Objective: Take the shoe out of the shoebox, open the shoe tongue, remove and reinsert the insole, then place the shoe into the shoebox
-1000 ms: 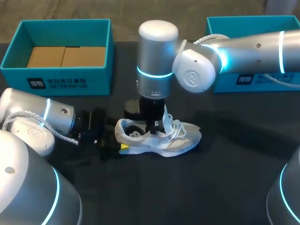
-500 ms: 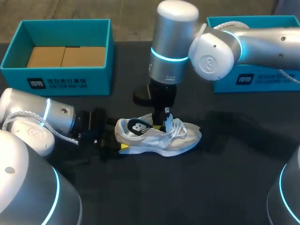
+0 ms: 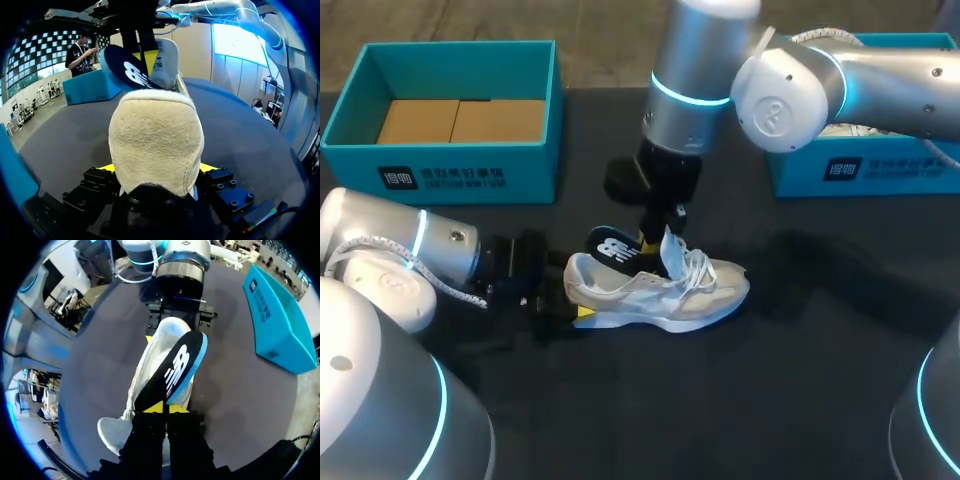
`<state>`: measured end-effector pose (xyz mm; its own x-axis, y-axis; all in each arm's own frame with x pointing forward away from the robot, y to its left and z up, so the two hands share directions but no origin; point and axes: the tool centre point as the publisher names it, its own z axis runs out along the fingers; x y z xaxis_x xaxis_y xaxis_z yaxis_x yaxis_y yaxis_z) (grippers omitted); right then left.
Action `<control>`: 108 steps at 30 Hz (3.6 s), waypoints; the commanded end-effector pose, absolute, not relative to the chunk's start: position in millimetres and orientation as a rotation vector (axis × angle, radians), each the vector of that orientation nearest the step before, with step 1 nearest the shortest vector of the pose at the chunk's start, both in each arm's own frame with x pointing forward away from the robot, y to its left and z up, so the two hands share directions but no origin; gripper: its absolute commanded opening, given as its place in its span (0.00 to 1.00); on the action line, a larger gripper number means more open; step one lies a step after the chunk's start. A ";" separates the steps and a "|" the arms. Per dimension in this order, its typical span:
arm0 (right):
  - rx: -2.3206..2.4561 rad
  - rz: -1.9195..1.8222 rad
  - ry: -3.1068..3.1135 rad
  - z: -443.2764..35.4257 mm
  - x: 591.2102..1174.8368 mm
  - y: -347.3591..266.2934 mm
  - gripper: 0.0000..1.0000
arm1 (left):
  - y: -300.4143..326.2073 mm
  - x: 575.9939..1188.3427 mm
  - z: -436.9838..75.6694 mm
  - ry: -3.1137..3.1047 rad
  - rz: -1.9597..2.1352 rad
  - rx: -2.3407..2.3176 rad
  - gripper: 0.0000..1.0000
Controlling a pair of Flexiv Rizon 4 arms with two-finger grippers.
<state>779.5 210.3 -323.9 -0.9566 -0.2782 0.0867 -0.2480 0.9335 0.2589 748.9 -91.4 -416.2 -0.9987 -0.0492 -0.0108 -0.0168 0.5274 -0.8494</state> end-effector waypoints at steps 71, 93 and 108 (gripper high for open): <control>-0.100 -0.773 -2.570 -299.3 773.9 237.3 0.91 | -91.8 749.9 -417.8 2.719 -1.506 -0.058 0.00; -0.143 -0.871 -2.467 -316.9 775.9 251.9 0.45 | -91.8 749.9 -417.8 2.719 -1.506 -0.058 0.00; -0.156 -0.884 -2.439 -322.3 777.8 261.9 0.37 | -91.8 749.9 -417.8 2.719 -1.506 -0.058 0.00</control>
